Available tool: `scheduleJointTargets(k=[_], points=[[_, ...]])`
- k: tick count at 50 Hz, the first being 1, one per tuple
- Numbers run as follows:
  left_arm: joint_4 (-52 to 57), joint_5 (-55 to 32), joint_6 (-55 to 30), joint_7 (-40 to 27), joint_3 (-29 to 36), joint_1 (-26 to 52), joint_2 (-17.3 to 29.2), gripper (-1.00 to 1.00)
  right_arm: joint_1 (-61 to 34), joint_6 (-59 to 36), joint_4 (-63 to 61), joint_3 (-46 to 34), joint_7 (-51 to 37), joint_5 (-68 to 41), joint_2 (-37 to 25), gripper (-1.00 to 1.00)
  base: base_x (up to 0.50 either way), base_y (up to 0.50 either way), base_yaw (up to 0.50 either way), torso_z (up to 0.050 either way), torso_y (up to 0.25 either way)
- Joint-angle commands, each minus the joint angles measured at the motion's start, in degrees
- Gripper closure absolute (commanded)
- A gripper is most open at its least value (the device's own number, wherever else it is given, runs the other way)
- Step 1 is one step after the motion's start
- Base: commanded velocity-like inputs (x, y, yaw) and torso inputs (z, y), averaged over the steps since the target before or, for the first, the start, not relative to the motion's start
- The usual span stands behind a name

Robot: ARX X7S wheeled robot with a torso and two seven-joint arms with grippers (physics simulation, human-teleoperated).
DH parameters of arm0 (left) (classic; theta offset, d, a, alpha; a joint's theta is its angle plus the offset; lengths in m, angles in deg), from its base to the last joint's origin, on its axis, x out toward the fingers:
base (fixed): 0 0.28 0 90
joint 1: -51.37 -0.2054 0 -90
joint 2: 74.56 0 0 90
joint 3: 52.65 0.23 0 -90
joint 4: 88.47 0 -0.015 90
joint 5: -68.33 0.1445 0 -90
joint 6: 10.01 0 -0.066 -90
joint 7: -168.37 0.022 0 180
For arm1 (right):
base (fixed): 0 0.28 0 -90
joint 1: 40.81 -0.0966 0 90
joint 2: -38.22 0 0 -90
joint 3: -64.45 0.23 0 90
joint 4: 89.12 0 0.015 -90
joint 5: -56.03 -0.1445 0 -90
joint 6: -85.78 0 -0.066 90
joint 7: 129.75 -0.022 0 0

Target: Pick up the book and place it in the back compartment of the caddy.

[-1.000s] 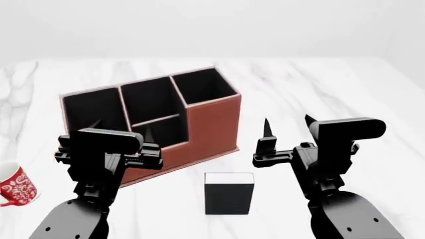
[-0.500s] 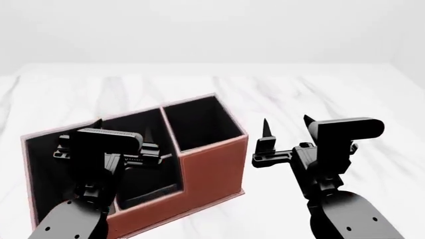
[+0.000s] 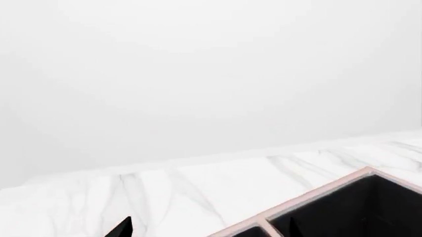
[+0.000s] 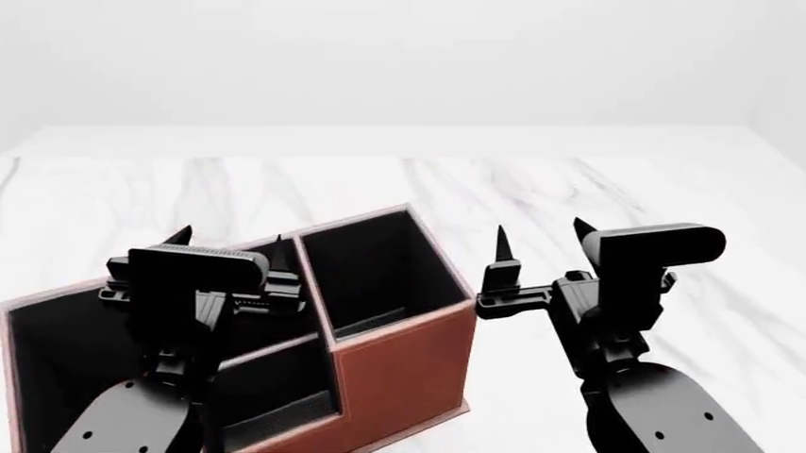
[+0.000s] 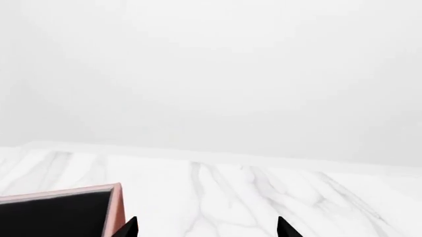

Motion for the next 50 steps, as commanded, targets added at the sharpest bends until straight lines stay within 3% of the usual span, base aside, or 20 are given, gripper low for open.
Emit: scheduleJointTargets(k=[1,23,29,30,31,33,34,42,50], points=[[0.4,-0.4,-0.1,-0.2,-0.1,-0.2,0.2,-1.00,0.1,0.3,0.0,-0.4,-0.2,-0.1,-0.3,-1.00,0.00,0.00,0.00,0.000,0.000],[-0.2,-0.8,0.3,-0.4,0.2,-0.3,0.5,-1.00,0.3,1.2,1.1,-1.3,-0.5,-0.2,-0.6,-1.00,-0.07,0.00,0.00,0.000,0.000],[3.3,-4.9,-8.1,2.1,0.5,3.1,2.8,-1.00,0.0,1.1,1.3,-1.4,-0.7,-0.2,-0.8,-1.00,0.00,0.00,0.00,0.000,0.000],[11.9,-13.5,-16.7,10.7,-1.1,11.7,11.4,-1.00,-0.2,1.8,2.4,-2.0,-0.3,0.2,-0.8,-1.00,0.00,0.00,0.00,0.000,0.000],[14.7,-22.1,-25.3,19.3,0.8,20.3,14.9,-1.00,-0.2,1.9,2.5,-2.0,-0.3,0.2,-0.8,-1.00,0.00,0.00,0.00,0.000,0.000],[13.8,-39.3,-42.5,14.0,0.7,25.6,16.4,-1.00,-0.2,2.1,2.6,-2.1,-0.3,0.2,-0.8,-1.00,0.00,0.00,0.00,0.000,0.000],[13.5,-47.9,-45.3,12.2,1.6,26.4,16.6,-1.00,-0.1,2.2,2.5,-2.3,-0.2,0.2,-0.9,-1.00,0.00,0.00,0.00,0.000,0.000],[10.2,-55.9,-44.4,6.0,6.9,30.6,18.1,-1.00,-0.3,1.9,2.3,-2.4,-0.4,-0.1,-1.1,-1.00,0.00,0.00,0.00,0.000,0.000],[7.1,-63.1,-44.2,1.6,8.2,34.9,18.9,-1.00,-0.4,1.9,2.3,-2.4,-0.6,-0.3,-1.3,-1.00,0.00,0.00,0.00,0.000,0.000]])
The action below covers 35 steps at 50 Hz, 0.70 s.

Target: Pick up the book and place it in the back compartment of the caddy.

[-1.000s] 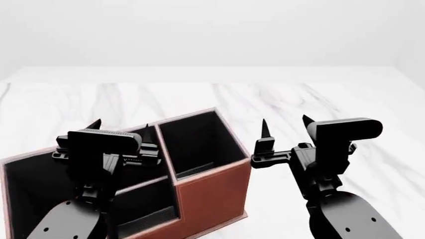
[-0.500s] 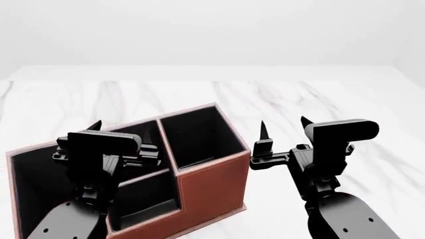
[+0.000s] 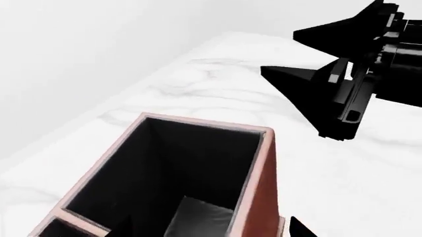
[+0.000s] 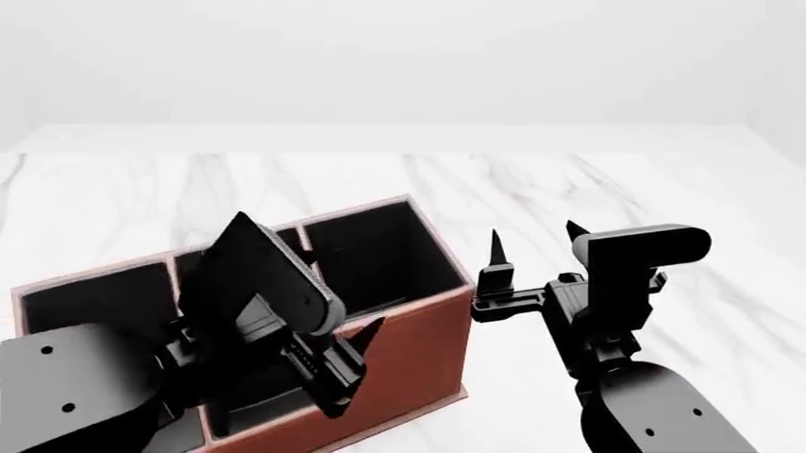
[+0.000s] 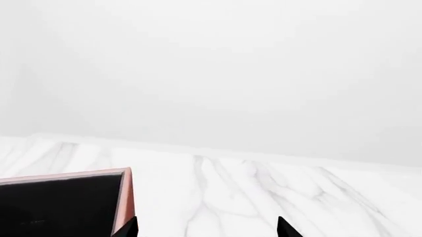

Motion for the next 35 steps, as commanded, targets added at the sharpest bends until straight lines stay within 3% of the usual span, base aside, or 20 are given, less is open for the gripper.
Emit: scheduleJointTargets(k=[1,17,25,35], points=[[-2.2,-15.7,-6.4,-4.3,3.5,9.1,3.7,-1.00,-0.2,0.1,0.1,-0.2,-0.2,-0.2,-0.3,-1.00,0.00,0.00,0.00,0.000,0.000],[-13.3,-36.5,-6.1,-14.7,17.7,27.0,5.4,-1.00,-0.5,0.3,0.6,-0.7,-0.5,-0.3,-0.3,-1.00,0.00,0.00,0.00,0.000,0.000],[-16.4,-37.3,-6.5,-14.7,26.9,33.6,3.9,-1.00,-0.6,0.8,1.2,-1.3,-0.5,-0.2,-0.3,-1.00,0.00,0.00,0.00,0.000,0.000],[-15.9,-38.6,-4.5,-13.6,31.8,34.8,1.3,-1.00,-0.6,0.7,1.3,-1.1,-0.7,-0.6,-0.5,-1.00,0.00,0.00,0.00,0.000,0.000]])
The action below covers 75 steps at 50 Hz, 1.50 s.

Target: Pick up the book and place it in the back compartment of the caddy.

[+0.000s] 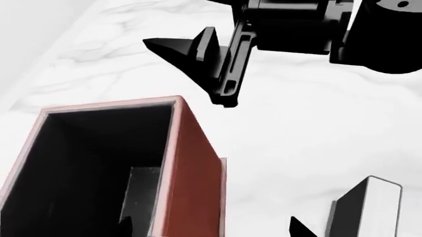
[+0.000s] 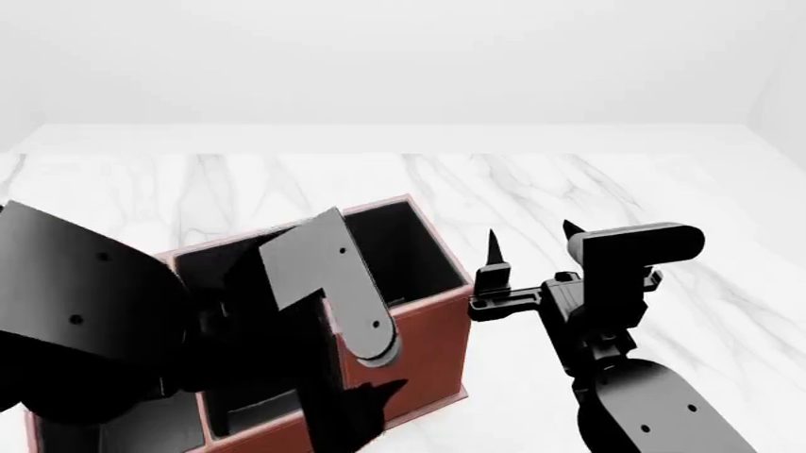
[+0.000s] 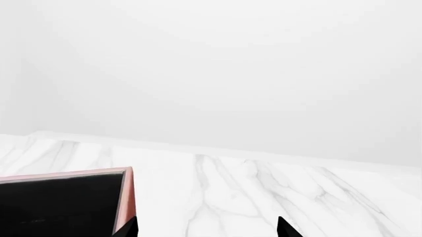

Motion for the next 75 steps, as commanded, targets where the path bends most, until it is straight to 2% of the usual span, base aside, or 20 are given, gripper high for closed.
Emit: scheduleJointTargets(k=[1,14,26,53,64,75], points=[[-1.3,-2.7,0.9,0.3,7.3,4.1,-2.3,-1.00,-0.1,-0.1,0.0,0.0,-0.3,-0.3,-0.2,-1.00,0.00,0.00,0.00,0.000,0.000],[-0.1,-4.1,3.6,-1.2,11.0,3.6,-4.2,-1.00,-0.2,0.3,0.3,-0.4,-0.5,-0.4,-0.3,-1.00,0.00,0.00,0.00,0.000,0.000],[1.1,-11.0,7.0,-6.9,15.0,4.0,-6.5,-1.00,-0.5,0.3,0.5,-0.3,-0.8,-0.7,-0.4,-1.00,0.00,0.00,0.00,0.000,0.000],[3.0,-8.7,9.2,-4.2,17.9,0.8,-11.4,-1.00,-0.7,0.9,1.2,0.1,-1.3,-1.4,-0.8,-1.00,0.00,0.00,0.00,0.000,0.000],[3.3,-5.5,9.9,-1.6,17.9,-1.4,-11.5,-1.00,-0.5,1.2,1.3,0.4,-1.4,-1.7,-1.1,-1.00,0.00,0.00,0.00,0.000,0.000],[4.3,-5.0,11.6,-1.9,18.8,-4.0,-12.1,-1.00,-0.6,1.1,1.1,0.3,-1.7,-2.0,-1.2,-1.00,0.00,0.00,0.00,0.000,0.000]])
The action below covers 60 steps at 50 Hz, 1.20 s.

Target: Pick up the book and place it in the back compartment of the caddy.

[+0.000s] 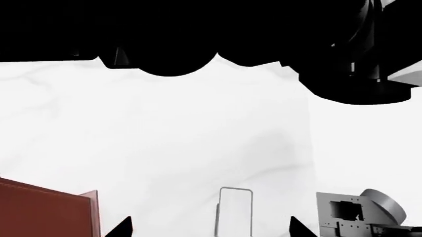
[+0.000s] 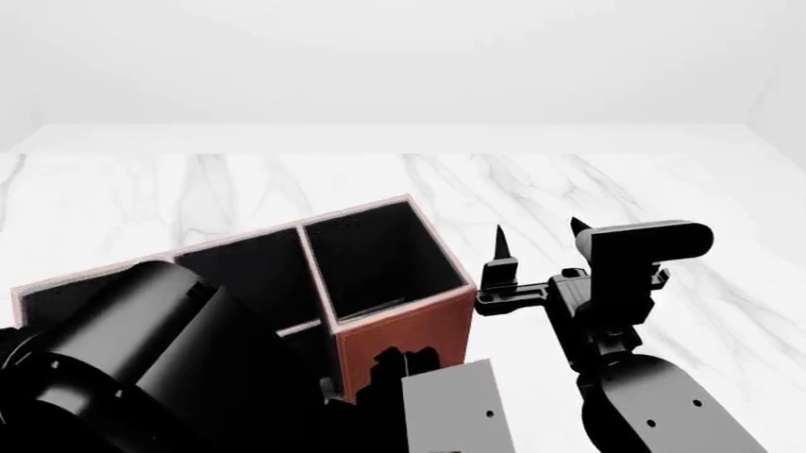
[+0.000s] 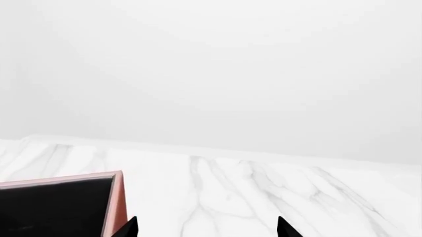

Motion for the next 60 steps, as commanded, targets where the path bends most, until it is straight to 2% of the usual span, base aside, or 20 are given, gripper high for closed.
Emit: scheduleJointTargets(k=[1,36,60], points=[[0.9,1.7,1.6,0.6,0.8,-2.7,-0.8,-1.00,0.0,0.0,-0.1,0.0,-0.3,-0.3,-0.2,-1.00,0.00,0.00,0.00,0.000,0.000],[2.6,4.2,4.0,0.7,3.8,-8.5,0.1,-1.00,-0.5,0.4,0.7,0.1,-1.0,-1.0,-0.6,-1.00,0.00,0.00,0.00,0.000,0.000],[1.7,12.9,5.4,7.4,5.5,-13.9,1.9,-1.00,-0.4,0.7,0.7,0.0,-1.4,-1.5,-0.8,-1.00,0.00,0.00,0.00,0.000,0.000]])
